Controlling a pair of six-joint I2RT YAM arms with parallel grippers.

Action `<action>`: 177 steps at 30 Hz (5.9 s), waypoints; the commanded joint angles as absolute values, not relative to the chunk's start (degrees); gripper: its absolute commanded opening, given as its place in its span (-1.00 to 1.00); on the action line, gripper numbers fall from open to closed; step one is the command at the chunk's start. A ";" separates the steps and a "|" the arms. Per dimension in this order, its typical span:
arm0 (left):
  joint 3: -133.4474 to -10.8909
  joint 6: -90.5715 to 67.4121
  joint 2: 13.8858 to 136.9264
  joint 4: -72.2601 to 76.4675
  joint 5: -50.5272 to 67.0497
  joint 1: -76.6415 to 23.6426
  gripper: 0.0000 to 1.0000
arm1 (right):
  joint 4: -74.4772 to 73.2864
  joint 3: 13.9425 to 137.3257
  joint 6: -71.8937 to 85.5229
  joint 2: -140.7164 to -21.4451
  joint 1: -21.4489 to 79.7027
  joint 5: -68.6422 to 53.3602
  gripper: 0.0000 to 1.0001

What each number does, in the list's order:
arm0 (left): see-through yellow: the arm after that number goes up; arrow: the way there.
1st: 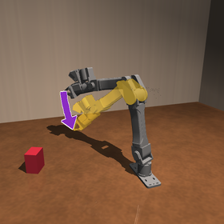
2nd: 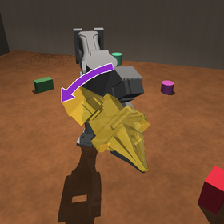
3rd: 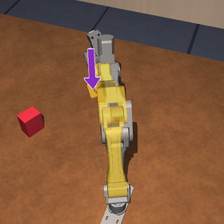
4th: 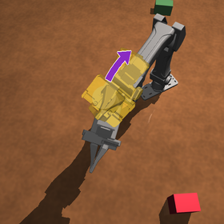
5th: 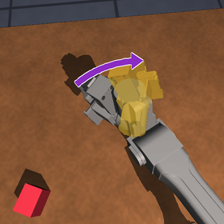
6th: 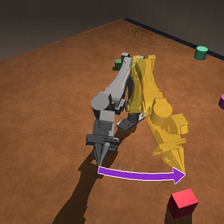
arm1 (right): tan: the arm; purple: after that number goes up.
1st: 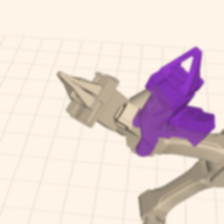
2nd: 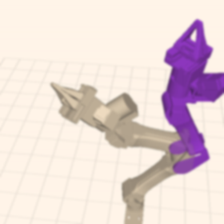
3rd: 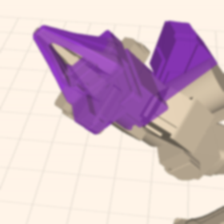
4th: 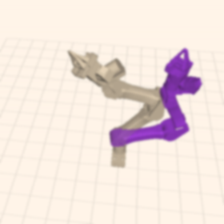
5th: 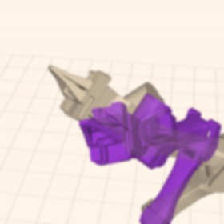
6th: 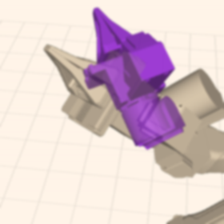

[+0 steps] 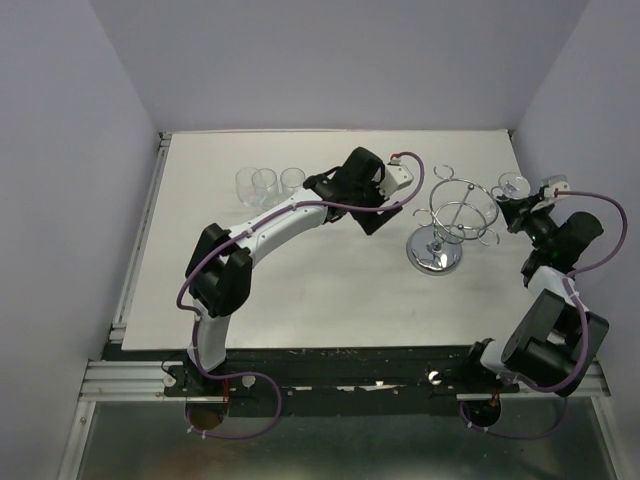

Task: Take the wine glass off the wine glass rack

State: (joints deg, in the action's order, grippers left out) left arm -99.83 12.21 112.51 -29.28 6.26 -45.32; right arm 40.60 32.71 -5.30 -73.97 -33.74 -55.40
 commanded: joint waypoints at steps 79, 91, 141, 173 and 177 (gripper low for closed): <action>-81.48 39.61 77.52 -4.32 -13.78 -55.36 0.97 | -14.69 100.80 21.56 -77.94 -10.02 -34.34 -0.99; -71.28 67.59 73.83 8.79 -13.98 -57.92 0.98 | -1.50 95.91 59.22 -89.83 -1.76 -45.61 -0.99; -61.96 83.14 72.86 12.13 -8.97 -57.57 0.98 | 8.09 76.73 83.85 -87.36 5.80 -52.65 -0.99; -61.70 82.79 72.95 12.48 -8.70 -56.78 0.58 | 7.74 76.20 83.58 -86.92 7.65 -52.56 -0.99; -61.70 82.70 72.95 12.48 -8.70 -56.86 0.27 | 6.42 76.38 82.62 -87.01 7.65 -51.86 -0.99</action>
